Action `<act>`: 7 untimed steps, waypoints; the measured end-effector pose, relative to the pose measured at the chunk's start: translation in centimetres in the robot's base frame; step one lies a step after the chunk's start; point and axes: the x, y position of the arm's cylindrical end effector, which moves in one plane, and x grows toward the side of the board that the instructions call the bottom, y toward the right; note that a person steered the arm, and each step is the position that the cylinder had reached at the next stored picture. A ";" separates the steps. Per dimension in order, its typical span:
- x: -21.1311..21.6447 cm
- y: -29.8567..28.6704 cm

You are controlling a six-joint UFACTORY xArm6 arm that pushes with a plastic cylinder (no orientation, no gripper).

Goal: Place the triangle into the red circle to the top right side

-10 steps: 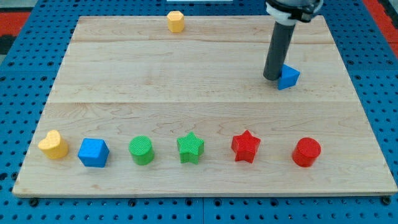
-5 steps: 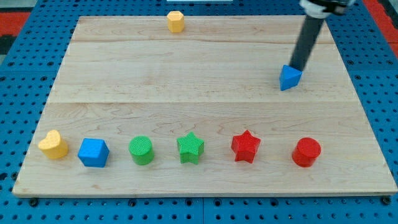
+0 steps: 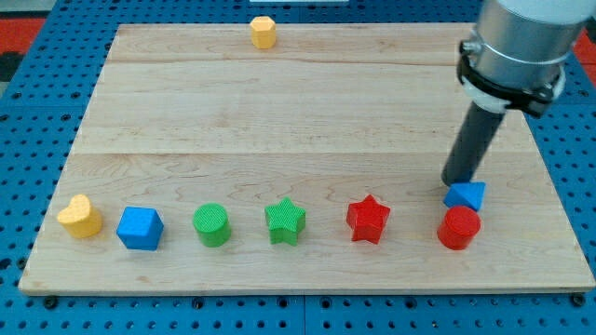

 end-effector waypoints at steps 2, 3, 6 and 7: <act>1.3 3.0; 1.9 4.6; -0.7 3.9; 1.4 0.6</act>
